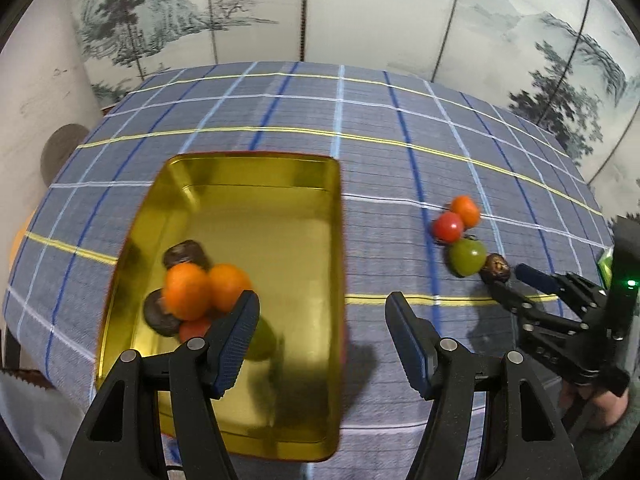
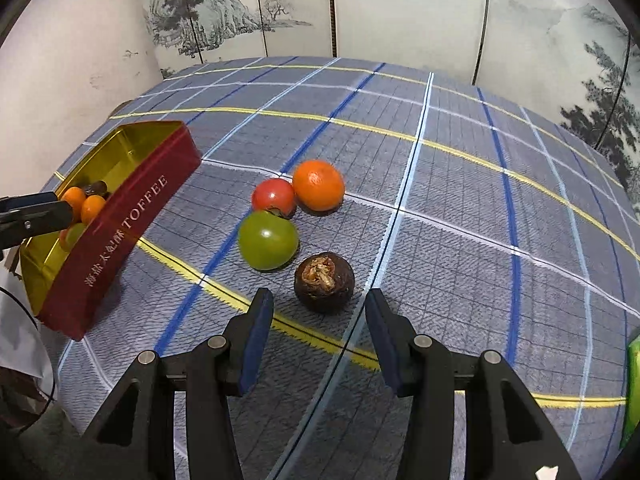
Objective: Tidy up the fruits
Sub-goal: 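Grasp the round brown fruit on the cloth with the right tool, then grasp the green tomato with the left tool while the right tool holds the brown fruit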
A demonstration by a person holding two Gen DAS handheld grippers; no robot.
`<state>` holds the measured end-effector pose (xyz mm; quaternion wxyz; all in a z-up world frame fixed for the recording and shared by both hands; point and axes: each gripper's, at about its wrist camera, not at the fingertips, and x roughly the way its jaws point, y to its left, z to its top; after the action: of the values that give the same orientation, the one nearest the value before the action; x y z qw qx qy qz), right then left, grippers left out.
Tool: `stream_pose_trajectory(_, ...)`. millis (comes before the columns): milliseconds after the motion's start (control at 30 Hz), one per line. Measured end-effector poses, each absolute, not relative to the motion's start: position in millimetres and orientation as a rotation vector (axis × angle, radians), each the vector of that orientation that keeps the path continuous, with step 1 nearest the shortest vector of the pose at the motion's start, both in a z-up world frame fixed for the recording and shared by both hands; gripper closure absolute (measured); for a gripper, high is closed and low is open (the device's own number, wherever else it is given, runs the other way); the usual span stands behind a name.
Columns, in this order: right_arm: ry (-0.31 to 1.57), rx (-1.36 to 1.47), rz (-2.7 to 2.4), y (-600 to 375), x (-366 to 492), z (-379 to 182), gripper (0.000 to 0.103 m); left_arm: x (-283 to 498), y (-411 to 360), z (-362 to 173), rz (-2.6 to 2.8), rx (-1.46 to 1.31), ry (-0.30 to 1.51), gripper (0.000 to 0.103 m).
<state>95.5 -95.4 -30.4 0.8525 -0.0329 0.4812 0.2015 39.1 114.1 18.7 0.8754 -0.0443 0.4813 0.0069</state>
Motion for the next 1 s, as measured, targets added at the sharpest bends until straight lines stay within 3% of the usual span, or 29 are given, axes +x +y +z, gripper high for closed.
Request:
stream_pose_trajectory(433, 0.985, -0.137, 0.427, -88.6, 107.9, -46.1, 0.060, 63.5, 73.1, 8.8, -0.031, -0.050, 1.025, 0.037)
stream_pose_trajectory(533, 0.970, -0.139, 0.442, -87.1, 104.9, -45.8, 0.070, 67.1, 67.2, 6.3, -0.036, -0.050, 1.030, 0.037)
stream_pose_trajectory(1000, 0.962, -0.106, 0.375, -122.2, 102.7, -47.5, 0.071, 78.6, 36.5, -13.6, -0.094, -0.027, 1.051, 0.037)
